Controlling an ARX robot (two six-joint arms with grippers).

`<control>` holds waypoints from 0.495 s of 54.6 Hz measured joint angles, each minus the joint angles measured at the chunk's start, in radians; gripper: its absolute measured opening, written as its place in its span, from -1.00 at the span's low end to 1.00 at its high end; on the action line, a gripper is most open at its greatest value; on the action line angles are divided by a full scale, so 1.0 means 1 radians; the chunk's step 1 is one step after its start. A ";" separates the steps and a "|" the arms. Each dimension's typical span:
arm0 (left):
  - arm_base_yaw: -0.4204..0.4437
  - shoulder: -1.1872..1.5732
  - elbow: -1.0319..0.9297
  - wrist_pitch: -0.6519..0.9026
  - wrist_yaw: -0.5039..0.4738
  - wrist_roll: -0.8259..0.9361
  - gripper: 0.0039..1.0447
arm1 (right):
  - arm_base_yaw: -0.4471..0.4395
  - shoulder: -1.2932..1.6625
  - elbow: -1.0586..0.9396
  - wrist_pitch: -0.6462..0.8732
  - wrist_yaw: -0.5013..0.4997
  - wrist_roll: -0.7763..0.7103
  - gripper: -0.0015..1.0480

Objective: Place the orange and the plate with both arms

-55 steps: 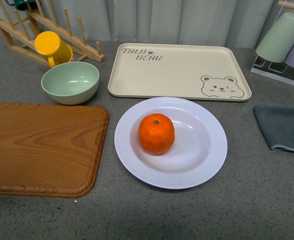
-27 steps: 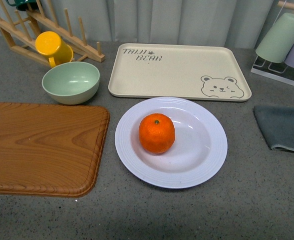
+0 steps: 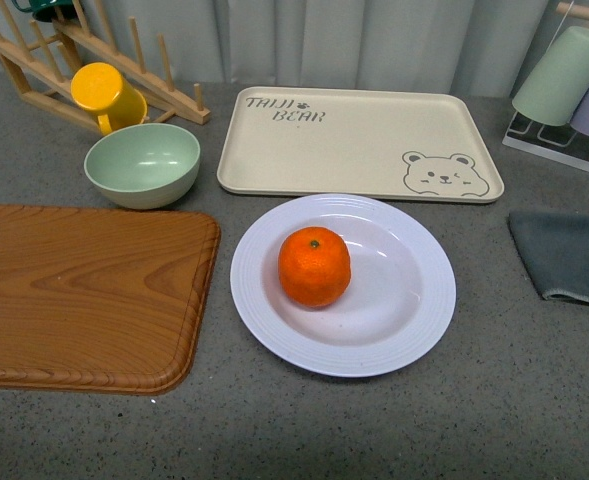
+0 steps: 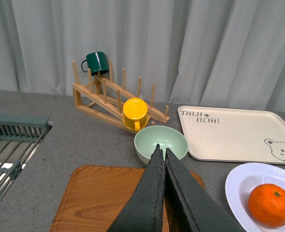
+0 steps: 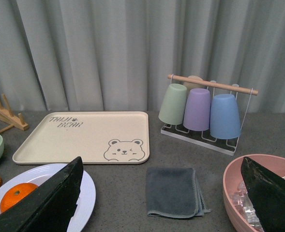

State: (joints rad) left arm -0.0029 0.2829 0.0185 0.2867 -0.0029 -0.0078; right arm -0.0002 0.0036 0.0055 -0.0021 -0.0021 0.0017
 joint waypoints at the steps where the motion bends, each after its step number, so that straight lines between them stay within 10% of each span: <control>1: 0.000 -0.007 0.000 -0.007 0.000 0.000 -0.93 | 0.000 0.000 0.000 0.000 0.000 0.000 0.83; 27: 0.000 -0.220 0.000 -0.255 0.002 0.000 -0.93 | 0.000 0.000 0.000 0.000 0.000 0.000 0.83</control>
State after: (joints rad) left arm -0.0029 0.0631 0.0185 0.0319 -0.0006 -0.0078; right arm -0.0002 0.0036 0.0055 -0.0021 -0.0021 0.0017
